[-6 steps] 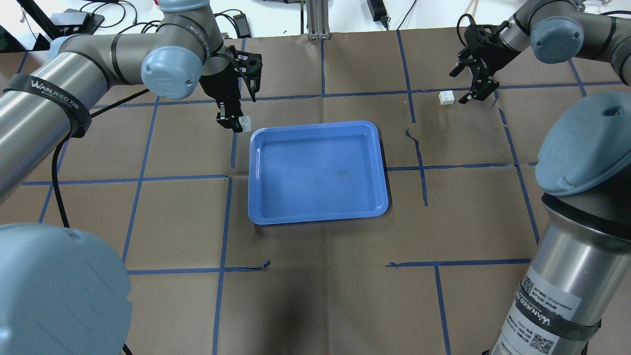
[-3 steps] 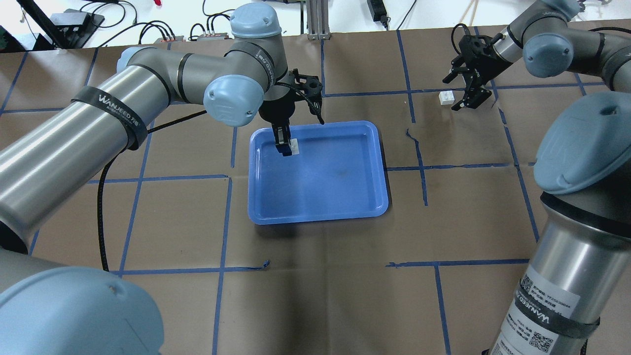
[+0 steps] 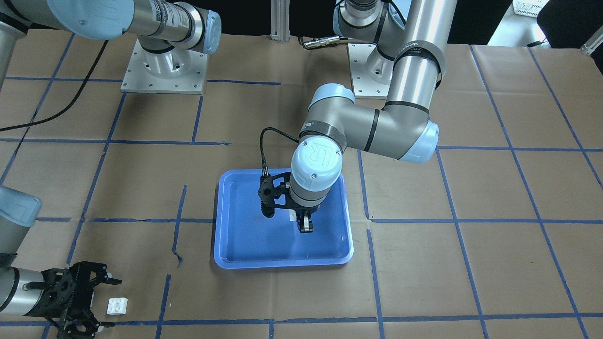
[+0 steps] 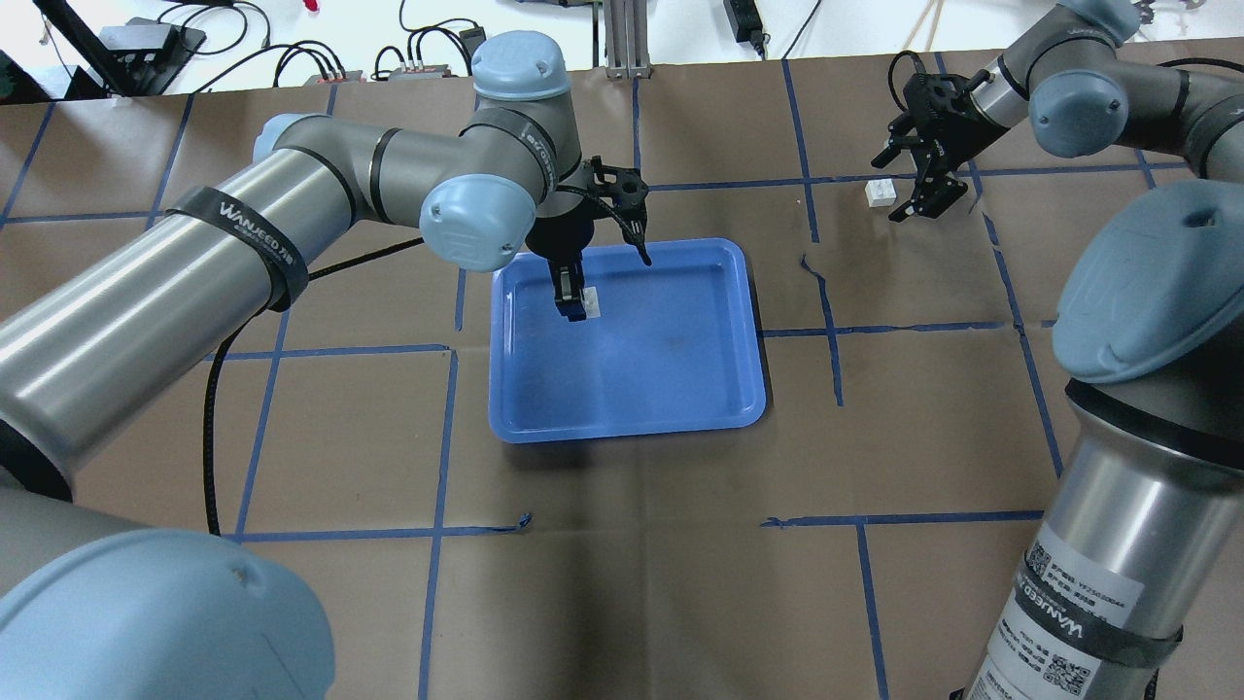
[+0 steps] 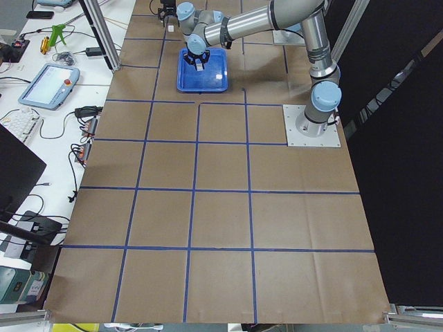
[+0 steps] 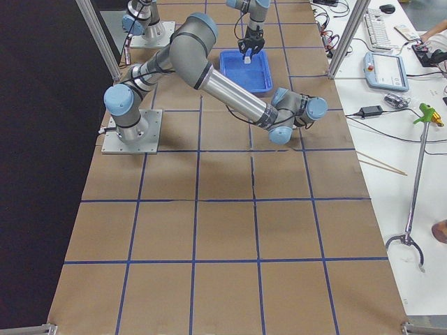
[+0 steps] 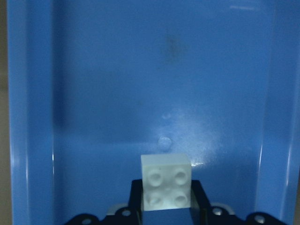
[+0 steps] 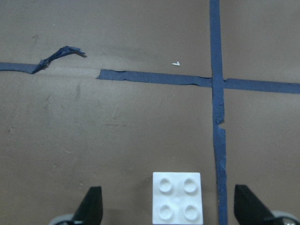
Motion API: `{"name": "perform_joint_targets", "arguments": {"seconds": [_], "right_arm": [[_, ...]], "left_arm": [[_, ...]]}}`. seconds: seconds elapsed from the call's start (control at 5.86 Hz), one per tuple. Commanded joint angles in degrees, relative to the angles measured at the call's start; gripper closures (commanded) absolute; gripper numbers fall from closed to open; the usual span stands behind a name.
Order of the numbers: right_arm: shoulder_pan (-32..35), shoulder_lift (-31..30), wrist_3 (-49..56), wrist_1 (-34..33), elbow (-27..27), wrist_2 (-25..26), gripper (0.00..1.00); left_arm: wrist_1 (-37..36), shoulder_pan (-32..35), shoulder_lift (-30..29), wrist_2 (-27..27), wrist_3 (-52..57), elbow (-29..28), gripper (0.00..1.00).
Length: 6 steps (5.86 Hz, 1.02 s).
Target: Assemble white blocks and place on blue tray
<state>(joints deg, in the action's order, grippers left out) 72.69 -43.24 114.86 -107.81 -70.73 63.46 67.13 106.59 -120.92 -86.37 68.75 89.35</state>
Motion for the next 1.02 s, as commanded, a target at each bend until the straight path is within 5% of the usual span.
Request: {"name": "perform_joint_targets", "arguments": {"seconds": [0.0,0.51,0.68,0.85], "right_arm": [[0.00,0.00,0.02,-0.12,-0.02,0.09,0.27],[0.00,0.00,0.10,-1.35,-0.02,0.17,0.48],[0.00,-0.09,0.02,-1.35,-0.02,0.18,0.54],[0.00,-0.17,0.02,-1.35,-0.02,0.18,0.62]], "left_arm": [[-2.78,0.46,-1.16,-0.20,-0.28,1.79,0.96],[-4.29,0.46,-1.25,-0.11,0.25,4.51,0.91],[-4.20,0.46,-0.73,-0.37,0.34,4.52,0.79],[-4.20,0.46,-1.07,-0.29,0.34,4.52,0.32]]}}
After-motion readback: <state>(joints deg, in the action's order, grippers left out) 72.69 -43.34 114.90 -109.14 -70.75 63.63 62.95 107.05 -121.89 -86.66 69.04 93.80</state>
